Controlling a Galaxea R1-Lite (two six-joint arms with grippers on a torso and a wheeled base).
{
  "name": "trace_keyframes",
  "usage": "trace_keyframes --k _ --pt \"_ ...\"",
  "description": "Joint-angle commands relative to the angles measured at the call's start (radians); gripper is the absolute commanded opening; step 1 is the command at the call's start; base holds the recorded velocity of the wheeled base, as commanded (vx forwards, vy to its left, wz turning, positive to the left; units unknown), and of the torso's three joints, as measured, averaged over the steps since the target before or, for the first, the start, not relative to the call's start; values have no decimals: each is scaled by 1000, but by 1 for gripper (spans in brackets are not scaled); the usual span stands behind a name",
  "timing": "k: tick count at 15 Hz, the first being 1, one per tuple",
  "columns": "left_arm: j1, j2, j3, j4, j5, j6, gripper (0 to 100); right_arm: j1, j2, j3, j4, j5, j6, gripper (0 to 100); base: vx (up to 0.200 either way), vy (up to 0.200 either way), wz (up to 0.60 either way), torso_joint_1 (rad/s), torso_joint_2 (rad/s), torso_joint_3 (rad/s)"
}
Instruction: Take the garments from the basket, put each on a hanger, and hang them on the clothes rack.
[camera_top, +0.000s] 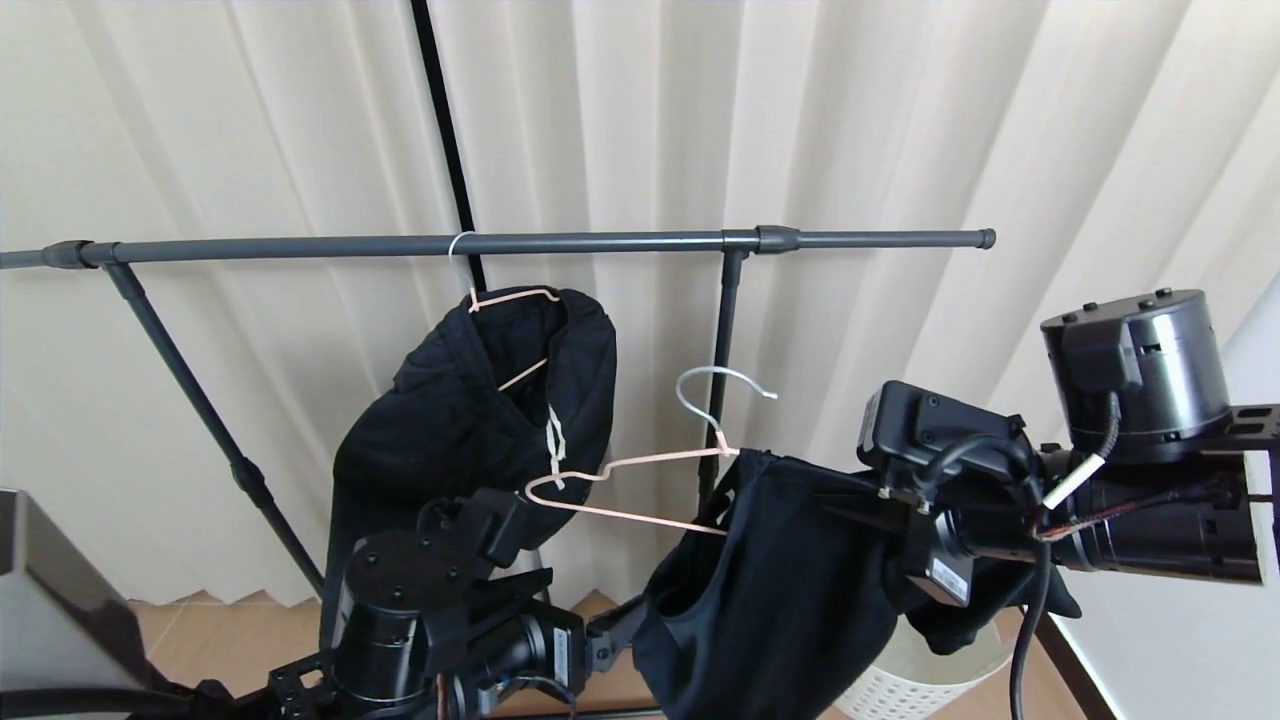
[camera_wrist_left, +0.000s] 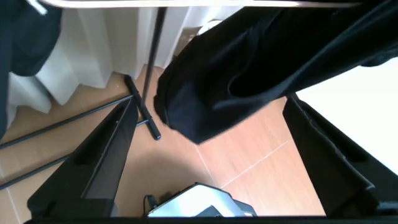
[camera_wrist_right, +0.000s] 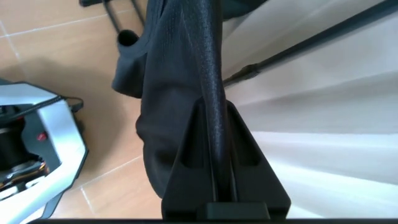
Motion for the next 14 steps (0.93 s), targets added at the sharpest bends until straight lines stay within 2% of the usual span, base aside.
trace_keyframes --k 1,6,14 --pt "-21 61 -37 0 0 4 100 4 -42 57 -24 -1 6 0 0 0 0 0 0 0" --pt "-58 99 -114 0 0 19 100 23 -72 74 -24 1 7 0 0 0 0 0 0 0" --pt "-92 186 -152 0 3 74 100 62 -102 85 -24 1 20 0 0 0 0 0 0 0"
